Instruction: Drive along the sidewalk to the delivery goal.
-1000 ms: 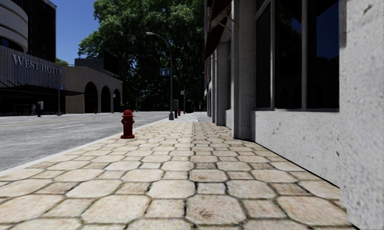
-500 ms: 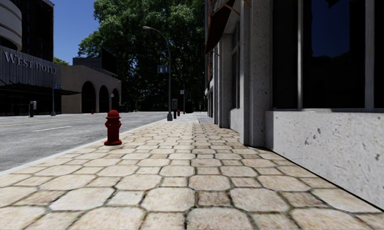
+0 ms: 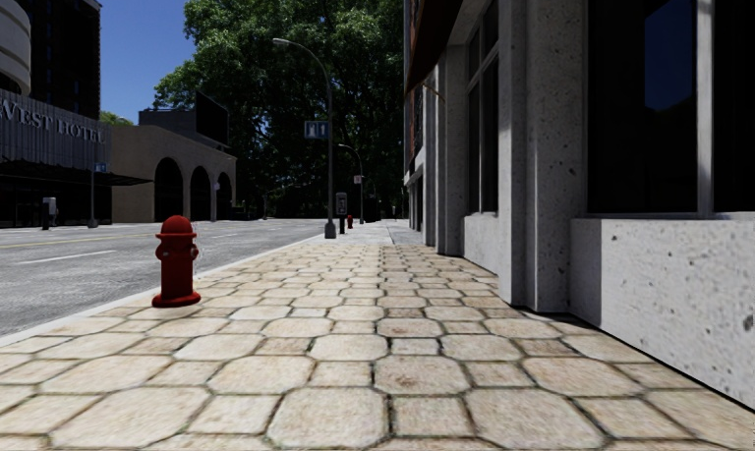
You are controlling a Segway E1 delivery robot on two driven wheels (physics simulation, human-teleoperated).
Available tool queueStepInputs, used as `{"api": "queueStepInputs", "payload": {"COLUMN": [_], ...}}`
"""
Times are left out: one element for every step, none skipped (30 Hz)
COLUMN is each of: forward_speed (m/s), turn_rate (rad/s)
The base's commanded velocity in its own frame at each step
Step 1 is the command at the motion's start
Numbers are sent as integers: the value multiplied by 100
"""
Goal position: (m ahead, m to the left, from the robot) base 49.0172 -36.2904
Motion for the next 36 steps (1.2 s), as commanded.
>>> {"api": "queueStepInputs", "payload": {"forward_speed": [200, 200, 200, 200, 200, 200, 200, 200, 200, 200, 200, 200, 200, 200, 200, 200, 200, 200, 200, 200, 200, 200, 200, 200, 200, 200, 200, 200, 200, 200, 200, 200, 200, 200, 200, 200], "turn_rate": [0, 0, 0, 0, 0, 0, 0, 0, 0, 0, 0, 0, 0, 0, 0, 0, 0, 0, 0, 0, 0, 0, 0, 0, 0, 0, 0, 0, 0, 0, 0, 0, 0, 0, 0, 0]}}
